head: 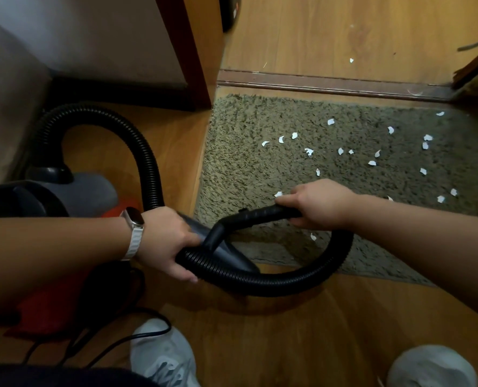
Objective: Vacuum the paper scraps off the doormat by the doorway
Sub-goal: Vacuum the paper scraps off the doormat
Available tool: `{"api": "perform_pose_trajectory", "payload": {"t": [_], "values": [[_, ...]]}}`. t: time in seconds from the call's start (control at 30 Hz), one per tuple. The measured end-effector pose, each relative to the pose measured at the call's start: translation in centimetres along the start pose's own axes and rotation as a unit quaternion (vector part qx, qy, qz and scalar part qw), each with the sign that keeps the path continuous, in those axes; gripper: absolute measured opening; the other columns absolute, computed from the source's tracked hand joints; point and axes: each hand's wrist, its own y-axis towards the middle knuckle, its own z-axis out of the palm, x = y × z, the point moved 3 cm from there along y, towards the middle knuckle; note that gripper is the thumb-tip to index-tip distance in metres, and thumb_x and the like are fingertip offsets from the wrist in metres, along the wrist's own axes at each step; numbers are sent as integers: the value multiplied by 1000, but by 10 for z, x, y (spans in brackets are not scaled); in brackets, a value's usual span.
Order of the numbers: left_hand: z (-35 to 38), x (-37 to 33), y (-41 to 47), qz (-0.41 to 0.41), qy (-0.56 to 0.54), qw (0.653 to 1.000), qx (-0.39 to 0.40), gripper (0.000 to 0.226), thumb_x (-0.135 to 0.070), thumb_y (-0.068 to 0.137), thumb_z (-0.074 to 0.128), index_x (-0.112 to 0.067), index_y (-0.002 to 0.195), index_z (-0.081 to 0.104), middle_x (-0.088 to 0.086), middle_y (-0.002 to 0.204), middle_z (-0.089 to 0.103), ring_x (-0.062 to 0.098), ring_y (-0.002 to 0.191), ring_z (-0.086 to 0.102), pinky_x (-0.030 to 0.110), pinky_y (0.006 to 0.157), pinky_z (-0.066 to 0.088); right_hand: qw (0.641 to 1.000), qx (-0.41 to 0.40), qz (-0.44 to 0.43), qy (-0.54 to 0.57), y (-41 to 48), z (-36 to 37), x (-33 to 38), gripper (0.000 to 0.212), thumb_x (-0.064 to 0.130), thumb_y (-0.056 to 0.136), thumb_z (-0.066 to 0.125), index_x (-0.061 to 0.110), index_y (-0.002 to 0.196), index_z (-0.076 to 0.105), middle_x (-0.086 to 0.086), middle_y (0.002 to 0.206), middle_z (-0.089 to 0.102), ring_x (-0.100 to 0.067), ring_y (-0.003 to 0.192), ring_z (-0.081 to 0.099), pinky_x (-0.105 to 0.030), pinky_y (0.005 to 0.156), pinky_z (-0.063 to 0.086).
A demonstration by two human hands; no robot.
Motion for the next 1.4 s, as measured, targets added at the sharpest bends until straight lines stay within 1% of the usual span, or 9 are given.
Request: {"api": "perform_pose_trajectory", "payload": {"t": [0.23, 0.37, 0.53, 0.7, 0.8, 0.93, 1.1, 1.23, 1.4], "values": [[9, -5, -4, -35, -4, 999, 21, 71, -89, 77, 31, -24, 83, 59, -2, 65, 64, 22, 58, 64, 33, 56, 53, 997, -32, 70, 20, -6, -5, -31, 36, 43, 91, 56, 32, 125, 53, 8, 86, 49, -15, 74, 46, -28, 62, 41], [3, -5, -4, 8, 2, 1000, -15, 63, -85, 78, 37, -26, 70, 57, -8, 54, 57, 12, 45, 56, 23, 43, 45, 999, -20, 39, 7, -3, -1, -12, 39, 45, 92, 54, 33, 128, 51, 4, 93, 54, -21, 81, 58, -28, 62, 38], [8, -5, -5, -15, -2, 999, 41, 65, -85, 77, 39, -24, 80, 61, -5, 67, 64, 17, 58, 62, 34, 57, 53, 1000, -7, 20, 2, -1, -2, 0, 42, 44, 94, 52, 32, 134, 49, 0, 101, 58, -25, 90, 63, -29, 63, 39], [0, -3, 9, -45, 8, 996, 83, 71, -88, 76, 31, -25, 90, 59, -6, 76, 66, 17, 69, 64, 29, 62, 47, 997, -6, 66, 27, -9, -8, -29, 36, 44, 90, 56, 34, 125, 55, 5, 94, 59, -21, 84, 62, -30, 63, 47], [-8, 1, 25, -51, 20, 994, 92, 74, -93, 72, 23, -27, 88, 53, -7, 75, 62, 17, 71, 63, 31, 65, 51, 996, -2, 82, 34, -18, -8, -43, 35, 43, 89, 58, 35, 123, 56, 6, 93, 62, -21, 85, 63, -31, 65, 49], [-14, 2, 40, -61, 14, 992, 106, 57, -86, 74, 30, -32, 85, 42, -12, 70, 51, 13, 67, 59, 30, 64, 51, 994, -8, 105, 38, -28, -5, -56, 33, 42, 89, 59, 35, 121, 57, 4, 90, 63, -20, 78, 57, -30, 61, 45], [-17, 1, 48, -81, 18, 990, 113, 60, -88, 72, 28, -32, 87, 46, -10, 73, 58, 14, 69, 62, 31, 66, 53, 985, -11, 153, 77, -48, 3, -77, 26, 40, 85, 61, 34, 111, 60, 4, 84, 66, -22, 75, 60, -32, 62, 50], [-21, 0, 60, -97, 27, 989, 112, 57, -87, 75, 34, -31, 85, 46, -10, 73, 58, 14, 69, 61, 31, 65, 53, 981, -13, 179, 74, -60, 3, -95, 22, 39, 85, 62, 36, 107, 59, 7, 76, 61, -19, 69, 56, -29, 56, 40], [-29, -2, 76, -115, 18, 987, 112, 56, -84, 77, 36, -30, 85, 46, -10, 71, 56, 14, 66, 60, 34, 67, 55, 963, -39, 252, 84, -83, 0, -121, 17, 37, 85, 64, 31, 100, 60, 5, 71, 59, -24, 69, 56, -31, 59, 45]]}}
